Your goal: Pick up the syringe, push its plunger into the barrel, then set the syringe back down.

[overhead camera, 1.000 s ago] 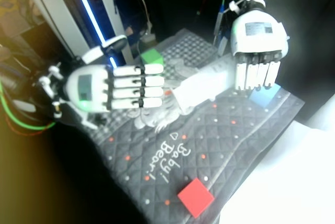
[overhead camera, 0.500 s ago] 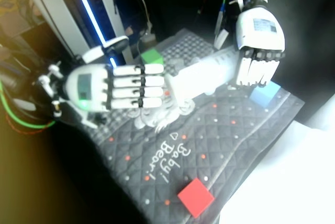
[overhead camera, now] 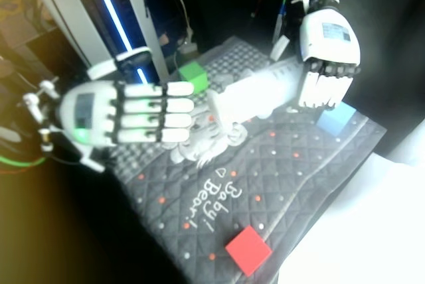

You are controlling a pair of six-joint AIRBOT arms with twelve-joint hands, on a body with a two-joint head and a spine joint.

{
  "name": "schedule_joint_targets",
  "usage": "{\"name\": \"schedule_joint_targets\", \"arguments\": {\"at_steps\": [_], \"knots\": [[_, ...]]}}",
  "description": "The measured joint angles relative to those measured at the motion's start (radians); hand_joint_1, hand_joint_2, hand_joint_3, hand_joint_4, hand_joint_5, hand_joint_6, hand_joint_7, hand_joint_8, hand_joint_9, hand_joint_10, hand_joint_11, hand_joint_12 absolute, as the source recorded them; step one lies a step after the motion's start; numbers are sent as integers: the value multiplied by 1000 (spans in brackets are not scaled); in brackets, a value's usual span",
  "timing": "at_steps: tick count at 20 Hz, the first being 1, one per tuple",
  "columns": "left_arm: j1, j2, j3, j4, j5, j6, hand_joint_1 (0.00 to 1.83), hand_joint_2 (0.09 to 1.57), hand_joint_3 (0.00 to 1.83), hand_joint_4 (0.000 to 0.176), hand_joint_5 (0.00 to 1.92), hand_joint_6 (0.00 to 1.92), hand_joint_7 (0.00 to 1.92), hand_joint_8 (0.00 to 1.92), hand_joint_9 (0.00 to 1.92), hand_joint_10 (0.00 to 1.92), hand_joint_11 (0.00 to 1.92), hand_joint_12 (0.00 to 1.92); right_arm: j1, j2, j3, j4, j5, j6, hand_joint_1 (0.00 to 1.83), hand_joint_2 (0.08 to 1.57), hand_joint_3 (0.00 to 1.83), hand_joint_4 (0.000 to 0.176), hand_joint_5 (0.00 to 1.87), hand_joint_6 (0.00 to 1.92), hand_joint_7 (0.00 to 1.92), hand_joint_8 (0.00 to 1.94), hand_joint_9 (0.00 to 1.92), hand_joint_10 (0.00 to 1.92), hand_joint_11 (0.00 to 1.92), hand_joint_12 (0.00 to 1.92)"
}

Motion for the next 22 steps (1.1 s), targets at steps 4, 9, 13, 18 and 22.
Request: {"name": "schedule_joint_targets", "arguments": {"at_steps": [4,9,13,18,22], "knots": [[0,2,-4,0,-4,0,1562,1145,0,0,1307,1921,1473,1921,1567,1921,1599,1921,-16,0,1,35,-2,-3,0,973,0,9,17,6,0,0,0,0,0,0],[0,3,-12,2,-6,-1,1526,1144,0,0,1331,1921,1467,1921,1556,1921,1590,1921,-16,-2,8,31,-9,-3,0,953,0,12,17,4,0,0,0,0,0,0],[-3,3,-12,0,-7,-1,1562,1143,0,0,1328,1921,1467,1921,1562,1921,1605,1921,-16,-19,14,39,-4,-3,0,932,0,8,9,1,0,0,0,0,0,0],[-5,3,-12,8,-11,0,1572,1136,0,0,1328,1921,1475,1921,1568,1921,1604,1921,-16,-51,21,31,-9,-4,0,885,0,0,17,4,0,0,0,0,0,0],[-5,-10,-14,24,-15,8,1515,1148,3,0,1336,1921,1493,1921,1576,1921,1599,1921,-16,-73,36,37,-9,-4,0,841,0,21,3,0,0,0,0,0,0,0]]}}
